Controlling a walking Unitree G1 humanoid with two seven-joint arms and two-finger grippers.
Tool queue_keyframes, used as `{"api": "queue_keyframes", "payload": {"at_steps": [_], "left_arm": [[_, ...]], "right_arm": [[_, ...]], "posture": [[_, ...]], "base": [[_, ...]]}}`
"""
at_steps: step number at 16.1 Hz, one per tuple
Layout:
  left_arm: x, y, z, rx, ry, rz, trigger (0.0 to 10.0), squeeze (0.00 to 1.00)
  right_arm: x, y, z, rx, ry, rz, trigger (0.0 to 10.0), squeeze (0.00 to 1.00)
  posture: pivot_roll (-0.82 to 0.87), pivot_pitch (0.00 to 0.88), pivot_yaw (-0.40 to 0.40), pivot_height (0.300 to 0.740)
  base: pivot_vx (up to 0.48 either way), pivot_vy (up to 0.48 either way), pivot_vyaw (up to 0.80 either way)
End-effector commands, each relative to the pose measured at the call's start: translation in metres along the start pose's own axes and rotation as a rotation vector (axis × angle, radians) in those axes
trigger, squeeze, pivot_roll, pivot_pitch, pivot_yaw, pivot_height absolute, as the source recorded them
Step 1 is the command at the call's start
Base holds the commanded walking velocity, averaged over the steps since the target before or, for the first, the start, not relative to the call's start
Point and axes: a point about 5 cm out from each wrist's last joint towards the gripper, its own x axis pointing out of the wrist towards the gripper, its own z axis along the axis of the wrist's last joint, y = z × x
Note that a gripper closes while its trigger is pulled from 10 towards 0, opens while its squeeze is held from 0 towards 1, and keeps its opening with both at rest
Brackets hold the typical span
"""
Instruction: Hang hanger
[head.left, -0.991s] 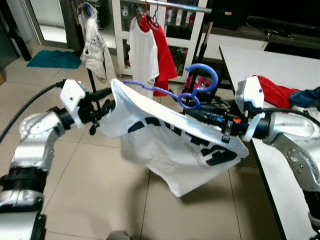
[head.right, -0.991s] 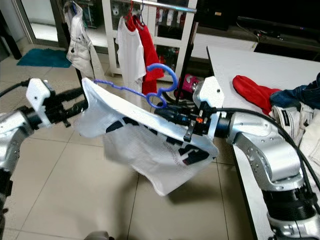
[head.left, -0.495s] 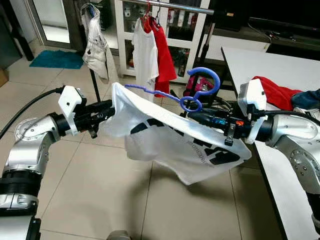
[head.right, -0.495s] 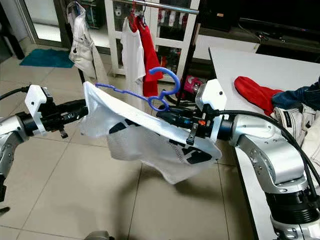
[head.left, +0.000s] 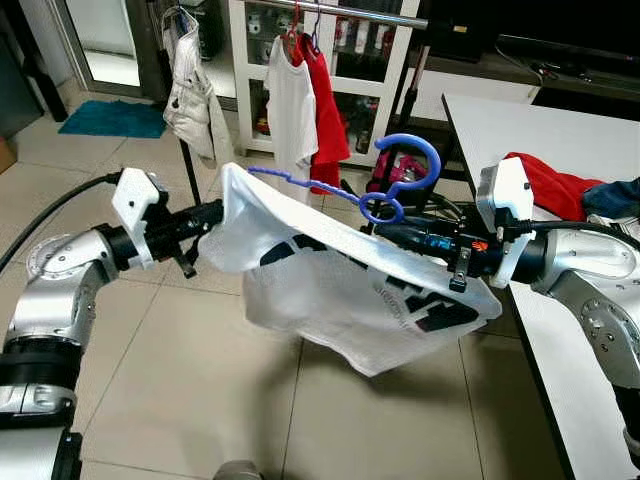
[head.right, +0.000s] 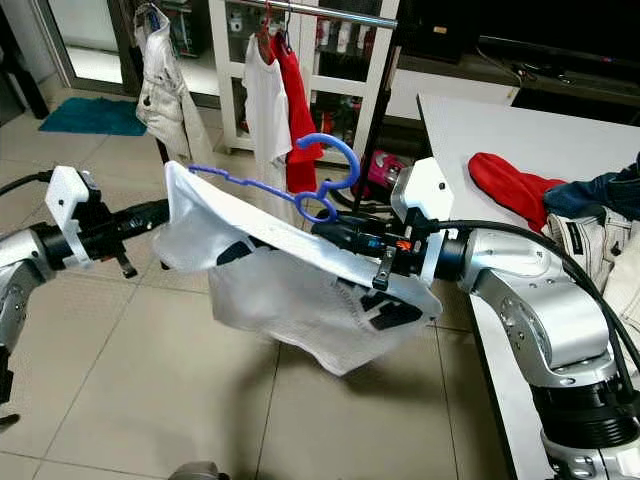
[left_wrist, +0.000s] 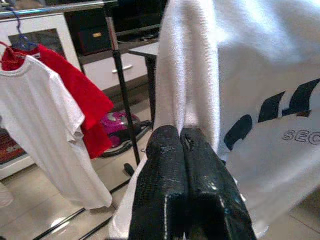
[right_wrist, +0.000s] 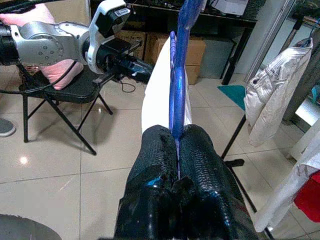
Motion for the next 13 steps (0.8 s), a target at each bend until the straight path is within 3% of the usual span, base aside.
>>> {"api": "queue_keyframes", "payload": {"at_steps": [1, 13], "left_arm": [[0.0019, 0.0034, 0.0070, 0.023, -0.015, 0.008, 0.0, 0.00], [0.0019, 0.0034, 0.0070, 0.023, -0.015, 0.008, 0.0, 0.00]], "right_arm": [[-0.0039, -0.0011, 0.0101, -0.032, -0.023, 0.003, 10.0, 0.00], [-0.0039, -0.0011, 0.0101, -0.032, -0.023, 0.003, 10.0, 0.00]], "posture": [[0.07, 0.000, -0.047, 0.740], [0.07, 0.000, -0.047, 0.740]], "base": [[0.000, 0.000, 0.00], [0.000, 0.000, 0.00]]}}
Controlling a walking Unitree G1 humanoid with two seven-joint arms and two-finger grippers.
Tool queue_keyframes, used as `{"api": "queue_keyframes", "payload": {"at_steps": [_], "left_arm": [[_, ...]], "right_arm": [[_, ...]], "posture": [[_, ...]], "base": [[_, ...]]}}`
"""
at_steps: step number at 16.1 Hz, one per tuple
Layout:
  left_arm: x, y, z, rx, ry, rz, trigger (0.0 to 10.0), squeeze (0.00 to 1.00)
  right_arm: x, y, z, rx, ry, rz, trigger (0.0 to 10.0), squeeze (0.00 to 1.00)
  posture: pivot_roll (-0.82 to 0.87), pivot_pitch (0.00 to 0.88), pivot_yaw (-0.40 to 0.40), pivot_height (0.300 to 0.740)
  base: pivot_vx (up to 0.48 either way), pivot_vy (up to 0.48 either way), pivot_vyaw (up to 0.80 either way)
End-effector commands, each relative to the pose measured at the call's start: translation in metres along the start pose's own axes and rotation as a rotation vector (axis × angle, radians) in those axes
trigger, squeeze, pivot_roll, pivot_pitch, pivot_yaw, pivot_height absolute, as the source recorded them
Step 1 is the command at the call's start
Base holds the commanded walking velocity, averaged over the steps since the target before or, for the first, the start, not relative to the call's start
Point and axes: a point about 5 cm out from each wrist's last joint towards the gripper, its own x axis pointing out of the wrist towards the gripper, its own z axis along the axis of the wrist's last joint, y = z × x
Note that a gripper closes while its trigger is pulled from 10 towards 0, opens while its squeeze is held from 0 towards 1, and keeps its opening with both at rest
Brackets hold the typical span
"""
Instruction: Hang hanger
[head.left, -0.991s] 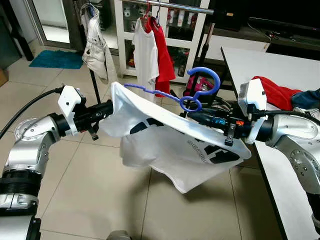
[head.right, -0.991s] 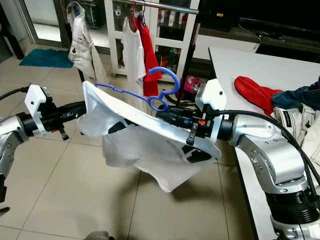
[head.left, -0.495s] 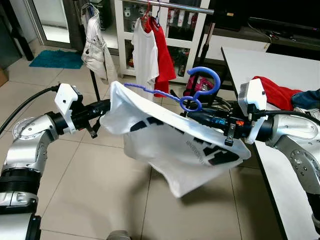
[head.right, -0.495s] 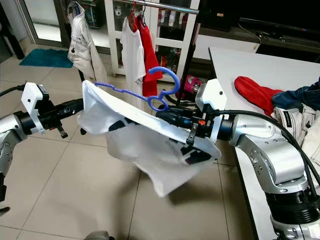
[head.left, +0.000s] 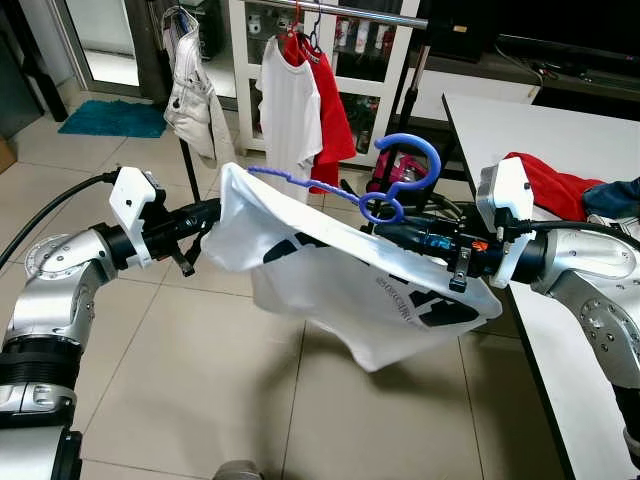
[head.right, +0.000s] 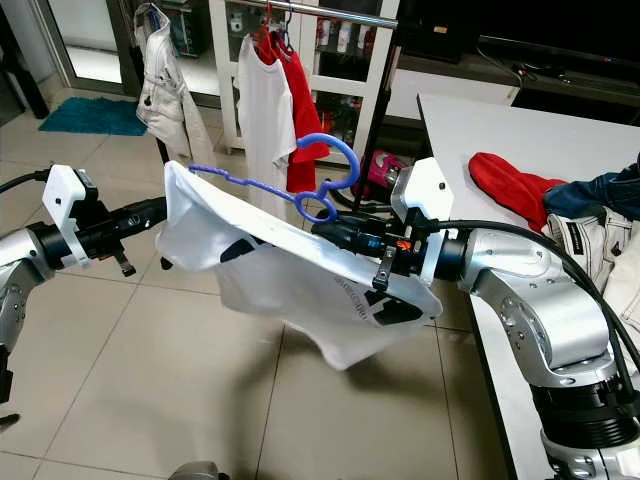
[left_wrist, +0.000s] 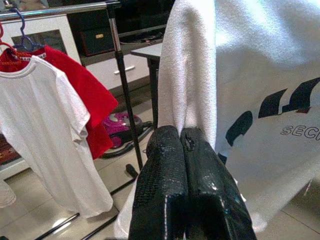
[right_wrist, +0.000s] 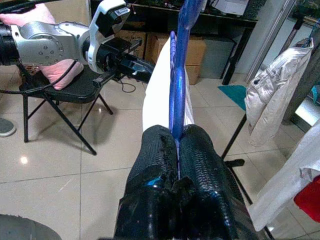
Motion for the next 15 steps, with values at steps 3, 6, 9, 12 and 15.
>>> {"api": "queue_keyframes", "payload": {"at_steps": [3, 6, 9, 12, 15], "left_arm": [[0.001, 0.005, 0.008, 0.025, -0.016, 0.017, 0.0, 0.00], [-0.024, 0.018, 0.016, 0.055, -0.012, 0.056, 0.0, 0.00], [-0.012, 0.006, 0.003, 0.037, 0.005, 0.046, 0.0, 0.00], [0.005, -0.014, -0.009, 0.004, 0.015, 0.002, 0.0, 0.00], [0.000, -0.011, -0.003, 0.014, -0.004, 0.001, 0.0, 0.00]], "right_arm": [[-0.004, -0.001, 0.010, -0.031, -0.019, -0.001, 10.0, 0.00], [-0.003, -0.001, -0.011, -0.035, 0.073, -0.041, 10.0, 0.00], [0.001, 0.003, -0.018, -0.019, 0.076, -0.045, 10.0, 0.00], [0.005, 0.010, -0.031, 0.012, 0.079, -0.064, 10.0, 0.00], [0.002, 0.015, -0.046, -0.016, 0.171, -0.058, 10.0, 0.00]], "posture": [[0.07, 0.000, -0.047, 0.740], [0.09, 0.000, -0.049, 0.740], [0.09, 0.000, -0.050, 0.740], [0.08, 0.000, -0.043, 0.740], [0.07, 0.000, -0.038, 0.740]], "base": [[0.000, 0.000, 0.00], [0.000, 0.000, 0.00], [0.000, 0.000, 0.00], [0.000, 0.000, 0.00], [0.000, 0.000, 0.00]]}}
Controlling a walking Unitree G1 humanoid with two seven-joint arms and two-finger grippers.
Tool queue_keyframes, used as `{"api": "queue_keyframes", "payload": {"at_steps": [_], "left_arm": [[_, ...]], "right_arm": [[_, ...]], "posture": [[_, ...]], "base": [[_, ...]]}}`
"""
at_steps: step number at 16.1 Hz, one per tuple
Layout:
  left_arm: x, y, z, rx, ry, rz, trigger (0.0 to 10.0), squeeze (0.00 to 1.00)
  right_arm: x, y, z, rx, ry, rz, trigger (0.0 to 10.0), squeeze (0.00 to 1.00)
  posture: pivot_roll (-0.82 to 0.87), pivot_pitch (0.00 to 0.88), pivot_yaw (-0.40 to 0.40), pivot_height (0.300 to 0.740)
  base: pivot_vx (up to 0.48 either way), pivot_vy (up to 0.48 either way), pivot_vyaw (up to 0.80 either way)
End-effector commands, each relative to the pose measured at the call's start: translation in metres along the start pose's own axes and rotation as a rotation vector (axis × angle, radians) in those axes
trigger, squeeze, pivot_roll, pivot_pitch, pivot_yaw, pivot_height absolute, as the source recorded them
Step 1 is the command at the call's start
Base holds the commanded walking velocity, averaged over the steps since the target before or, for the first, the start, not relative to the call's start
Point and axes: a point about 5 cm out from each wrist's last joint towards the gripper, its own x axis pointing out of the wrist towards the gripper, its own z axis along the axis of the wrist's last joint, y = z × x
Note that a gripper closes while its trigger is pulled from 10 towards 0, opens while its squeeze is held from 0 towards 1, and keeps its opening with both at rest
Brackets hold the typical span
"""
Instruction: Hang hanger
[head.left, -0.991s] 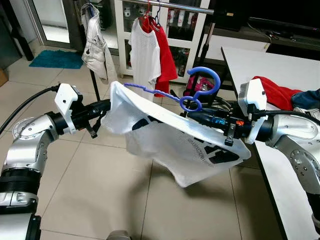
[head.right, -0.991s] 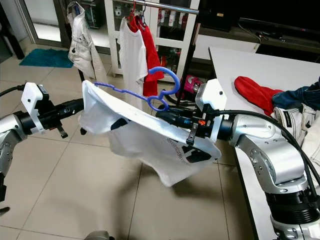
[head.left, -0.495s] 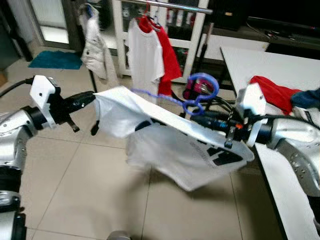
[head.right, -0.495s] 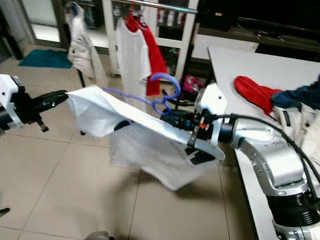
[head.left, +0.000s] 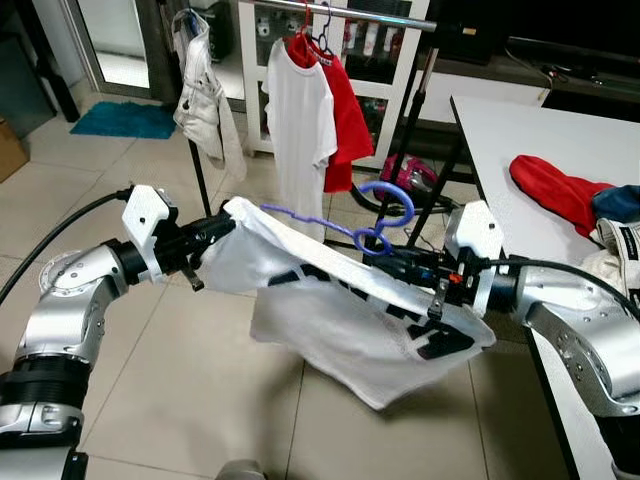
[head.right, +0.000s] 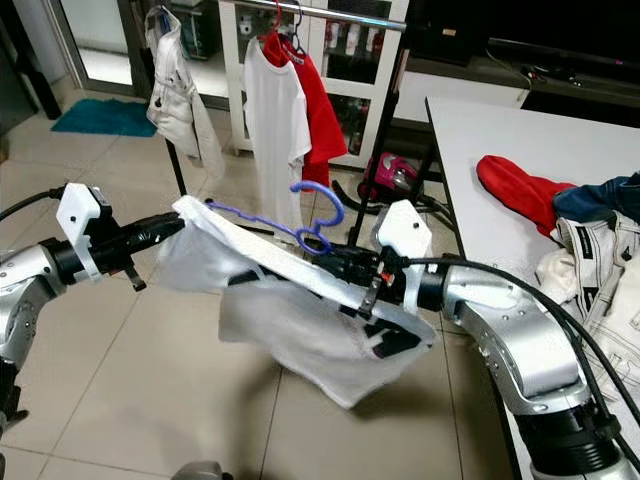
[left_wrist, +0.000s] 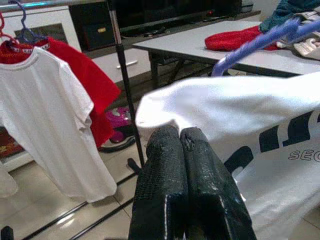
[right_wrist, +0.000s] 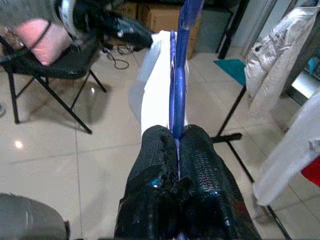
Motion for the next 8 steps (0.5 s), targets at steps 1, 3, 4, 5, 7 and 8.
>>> {"api": "queue_keyframes", "payload": {"at_steps": [1, 3, 4, 5, 7, 8], "left_arm": [[-0.005, 0.009, 0.013, 0.029, -0.028, 0.021, 0.0, 0.00], [-0.016, 0.025, 0.025, 0.082, -0.028, 0.069, 0.0, 0.00], [-0.022, 0.033, 0.030, 0.106, -0.014, 0.086, 0.0, 0.00], [-0.024, 0.034, 0.031, 0.113, -0.009, 0.089, 0.0, 0.00], [-0.030, 0.041, 0.037, 0.142, 0.002, 0.103, 0.0, 0.00], [-0.032, 0.043, 0.039, 0.152, 0.001, 0.109, 0.0, 0.00]], "right_arm": [[-0.002, 0.003, -0.009, -0.025, 0.054, 0.015, 10.0, 0.00], [-0.003, 0.009, -0.018, -0.037, 0.086, 0.057, 10.0, 0.00], [-0.003, 0.010, -0.020, -0.037, 0.095, 0.069, 10.0, 0.00], [-0.003, 0.010, -0.021, -0.038, 0.098, 0.072, 10.0, 0.00], [-0.006, 0.006, -0.028, -0.048, 0.146, 0.061, 10.0, 0.00], [-0.006, 0.005, -0.031, -0.058, 0.167, 0.057, 10.0, 0.00]], "posture": [[0.07, 0.000, -0.038, 0.740], [0.08, 0.000, -0.040, 0.740], [0.08, 0.000, -0.041, 0.740], [0.08, 0.000, -0.041, 0.740], [0.09, 0.000, -0.043, 0.740], [0.09, 0.000, -0.044, 0.740]], "base": [[0.000, 0.000, 0.00], [0.000, 0.000, 0.00], [0.000, 0.000, 0.00], [0.000, 0.000, 0.00], [0.000, 0.000, 0.00], [0.000, 0.000, 0.00]]}}
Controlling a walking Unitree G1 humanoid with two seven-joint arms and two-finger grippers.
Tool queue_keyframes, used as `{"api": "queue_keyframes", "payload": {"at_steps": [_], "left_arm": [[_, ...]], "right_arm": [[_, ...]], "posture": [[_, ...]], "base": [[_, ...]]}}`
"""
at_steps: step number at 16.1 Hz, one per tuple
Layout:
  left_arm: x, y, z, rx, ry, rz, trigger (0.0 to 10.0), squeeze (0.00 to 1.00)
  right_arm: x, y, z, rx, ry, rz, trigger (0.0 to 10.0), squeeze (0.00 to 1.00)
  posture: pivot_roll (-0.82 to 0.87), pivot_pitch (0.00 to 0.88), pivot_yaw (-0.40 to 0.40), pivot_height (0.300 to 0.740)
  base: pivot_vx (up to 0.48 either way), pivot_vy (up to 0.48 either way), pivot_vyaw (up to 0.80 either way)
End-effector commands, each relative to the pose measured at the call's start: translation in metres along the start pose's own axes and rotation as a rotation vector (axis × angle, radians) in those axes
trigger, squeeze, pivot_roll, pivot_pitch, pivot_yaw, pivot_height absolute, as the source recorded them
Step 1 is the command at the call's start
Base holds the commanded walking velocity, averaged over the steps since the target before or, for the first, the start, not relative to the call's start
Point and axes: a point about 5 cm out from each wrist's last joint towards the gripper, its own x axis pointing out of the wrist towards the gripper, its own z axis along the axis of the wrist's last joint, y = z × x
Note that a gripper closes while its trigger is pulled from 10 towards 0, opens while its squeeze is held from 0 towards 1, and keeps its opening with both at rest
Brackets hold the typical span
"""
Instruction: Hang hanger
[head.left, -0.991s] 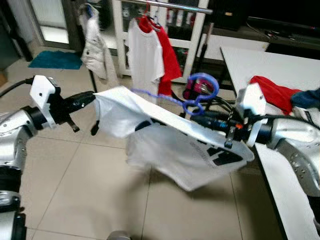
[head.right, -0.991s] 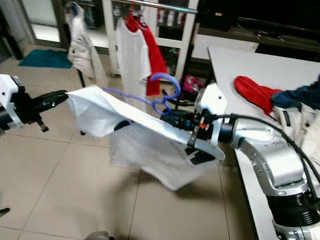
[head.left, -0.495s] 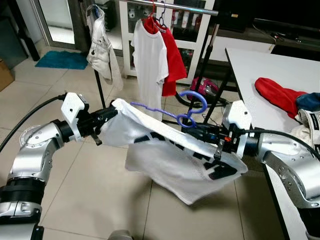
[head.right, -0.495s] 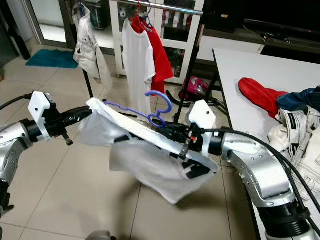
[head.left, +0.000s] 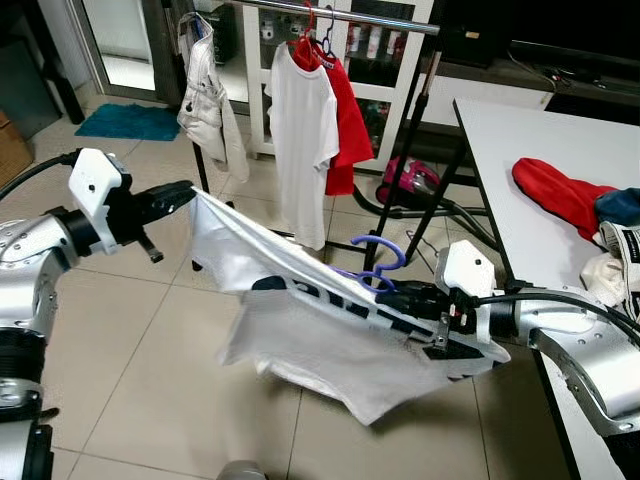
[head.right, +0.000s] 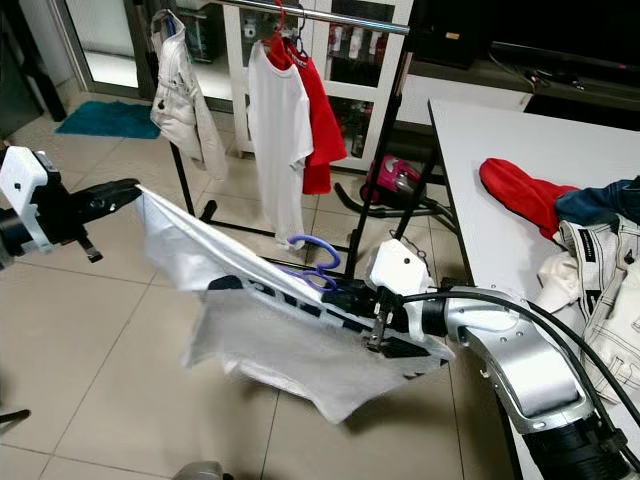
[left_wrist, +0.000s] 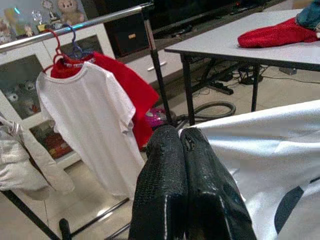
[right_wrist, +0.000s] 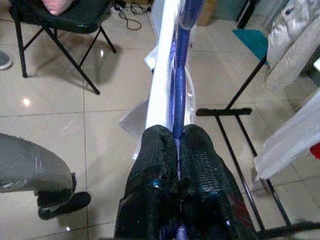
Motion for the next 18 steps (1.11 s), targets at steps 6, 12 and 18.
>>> {"api": "queue_keyframes", "payload": {"at_steps": [6, 12, 18], "left_arm": [[-0.003, 0.026, 0.035, 0.155, -0.146, 0.185, 0.0, 0.00], [-0.016, 0.042, 0.022, 0.198, -0.014, 0.313, 0.0, 0.00], [-0.008, 0.034, 0.031, 0.107, -0.130, 0.170, 0.0, 0.00]], "right_arm": [[0.003, 0.007, -0.024, -0.066, 0.154, 0.066, 10.0, 0.00], [-0.024, 0.006, 0.008, 0.020, -0.094, 0.133, 10.0, 0.00], [-0.020, -0.025, 0.007, 0.013, -0.068, -0.122, 10.0, 0.00]], "posture": [[0.10, 0.000, -0.048, 0.740], [0.09, 0.000, -0.042, 0.740], [0.10, 0.000, -0.048, 0.740]], "base": [[0.000, 0.000, 0.00], [0.000, 0.000, 0.00], [0.000, 0.000, 0.00]]}}
